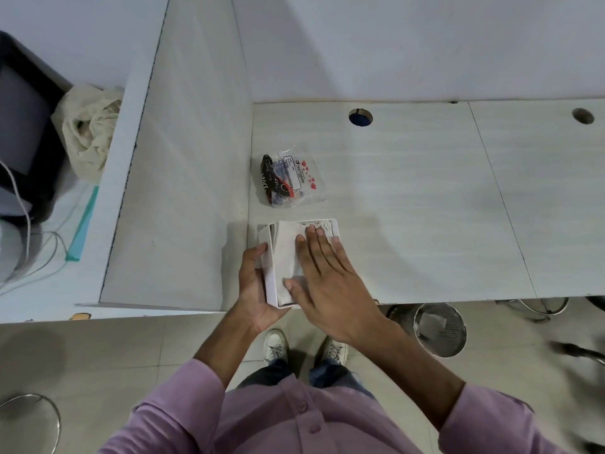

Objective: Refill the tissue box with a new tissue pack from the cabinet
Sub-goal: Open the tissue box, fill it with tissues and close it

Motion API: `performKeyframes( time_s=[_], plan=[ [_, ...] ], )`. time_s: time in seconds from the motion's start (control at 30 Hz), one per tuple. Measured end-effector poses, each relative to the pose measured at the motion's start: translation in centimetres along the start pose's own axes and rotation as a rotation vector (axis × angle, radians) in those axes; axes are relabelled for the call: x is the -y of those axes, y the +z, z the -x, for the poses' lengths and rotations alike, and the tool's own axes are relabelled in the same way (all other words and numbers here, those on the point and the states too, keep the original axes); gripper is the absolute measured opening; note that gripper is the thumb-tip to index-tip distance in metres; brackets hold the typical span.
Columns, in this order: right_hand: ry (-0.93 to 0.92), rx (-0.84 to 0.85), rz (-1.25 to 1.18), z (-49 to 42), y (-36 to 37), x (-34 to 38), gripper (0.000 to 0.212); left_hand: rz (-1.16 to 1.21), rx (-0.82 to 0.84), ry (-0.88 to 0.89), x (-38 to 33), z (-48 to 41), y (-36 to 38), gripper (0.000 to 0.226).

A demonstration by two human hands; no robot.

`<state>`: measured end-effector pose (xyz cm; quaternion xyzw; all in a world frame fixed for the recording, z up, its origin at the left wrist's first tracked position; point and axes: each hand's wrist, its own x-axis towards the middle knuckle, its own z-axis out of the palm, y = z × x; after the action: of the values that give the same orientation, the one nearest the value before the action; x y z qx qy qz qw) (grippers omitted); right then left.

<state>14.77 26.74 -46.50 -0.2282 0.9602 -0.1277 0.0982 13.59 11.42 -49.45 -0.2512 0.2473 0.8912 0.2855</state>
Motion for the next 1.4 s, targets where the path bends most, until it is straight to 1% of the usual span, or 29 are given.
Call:
performKeyframes(
  time_s=[0.07,0.1,0.17,0.23,0.27,0.33,0.4,0.43,0.47,0.57,0.67,0.83,0.9,0.93,0.97,1.03,1.1,1.13,1.2,1.27,1.33,1.4],
  plan=[
    [0.013,0.029,0.002,0.0,-0.2,0.1,0.081,-0.018,0.007,-0.024,-0.1,0.0,0.0,0.092],
    [0.016,0.046,0.001,0.0,-0.3,0.0,0.082,-0.025,-0.003,-0.027,-0.1,-0.1,0.0,0.091],
    [0.024,0.064,-0.008,-0.2,-0.5,-0.1,0.083,-0.018,-0.026,-0.036,-0.2,-0.2,0.0,0.081],
    [0.035,0.081,-0.036,-0.6,-0.8,-0.4,0.087,0.039,-0.025,-0.055,0.0,-0.2,0.3,0.069],
    [0.043,0.064,-0.053,-0.7,-1.0,-0.6,0.088,0.062,-0.019,-0.057,0.1,-0.2,0.5,0.065],
    [0.025,-0.04,-0.046,-0.8,-1.7,-0.9,0.082,0.071,-0.015,-0.031,0.1,-0.2,0.5,0.062],
    [-0.028,-0.205,-0.038,-0.6,-2.6,-1.2,0.07,0.045,-0.003,-0.015,-0.1,0.0,0.4,0.062],
    [-0.059,-0.261,-0.071,-0.6,-3.0,-1.4,0.066,0.035,0.015,-0.019,-0.2,0.0,0.3,0.063],
    [-0.093,-0.269,-0.118,-0.8,-3.4,-1.5,0.065,0.033,0.037,-0.028,-0.2,0.1,0.4,0.062],
    [-0.183,-0.118,-0.213,-1.6,-3.9,-1.7,0.071,0.056,0.064,-0.045,-0.1,0.1,0.5,0.054],
    [-0.216,-0.022,-0.153,-2.2,-3.5,-1.8,0.071,-0.005,0.046,-0.029,-0.2,0.0,0.3,0.057],
    [-0.207,-0.065,-0.116,-1.3,-2.4,-1.0,0.065,-0.108,0.049,-0.034,-0.5,0.1,-0.2,0.061],
    [-0.171,-0.078,-0.099,-1.0,-1.7,-0.6,0.067,-0.103,0.032,-0.046,-0.4,0.2,-0.2,0.056],
    [-0.157,-0.059,-0.108,-1.0,-1.5,-0.7,0.067,-0.091,0.015,-0.051,-0.2,0.2,-0.2,0.052],
    [-0.16,-0.017,-0.145,-1.1,-1.5,-0.9,0.066,-0.074,-0.003,-0.054,-0.1,0.2,-0.3,0.051],
    [-0.236,0.109,-0.287,-1.4,-2.0,-1.8,0.06,-0.014,-0.026,-0.055,0.1,0.3,-0.7,0.051],
    [-0.327,0.235,-0.409,-1.8,-3.1,-3.3,0.053,0.061,0.01,-0.059,0.0,0.6,-1.4,0.055],
    [-0.357,0.284,-0.407,-2.0,-3.8,-4.2,0.053,0.072,0.034,-0.07,0.0,0.7,-1.7,0.062],
    [-0.392,0.368,-0.316,-2.1,-5.1,-5.3,0.058,0.047,0.087,-0.11,0.0,0.6,-2.2,0.077],
    [-0.383,0.402,-0.18,-2.2,-5.6,-5.3,0.064,0.005,0.112,-0.113,0.2,0.5,-2.0,0.083],
    [-0.367,0.397,-0.056,-2.1,-5.7,-4.5,0.067,0.008,0.153,-0.109,0.6,0.3,-1.8,0.082],
    [-0.363,0.361,0.0,-1.7,-5.3,-3.7,0.064,0.065,0.192,-0.105,1.1,0.5,-1.4,0.071]
  ],
)
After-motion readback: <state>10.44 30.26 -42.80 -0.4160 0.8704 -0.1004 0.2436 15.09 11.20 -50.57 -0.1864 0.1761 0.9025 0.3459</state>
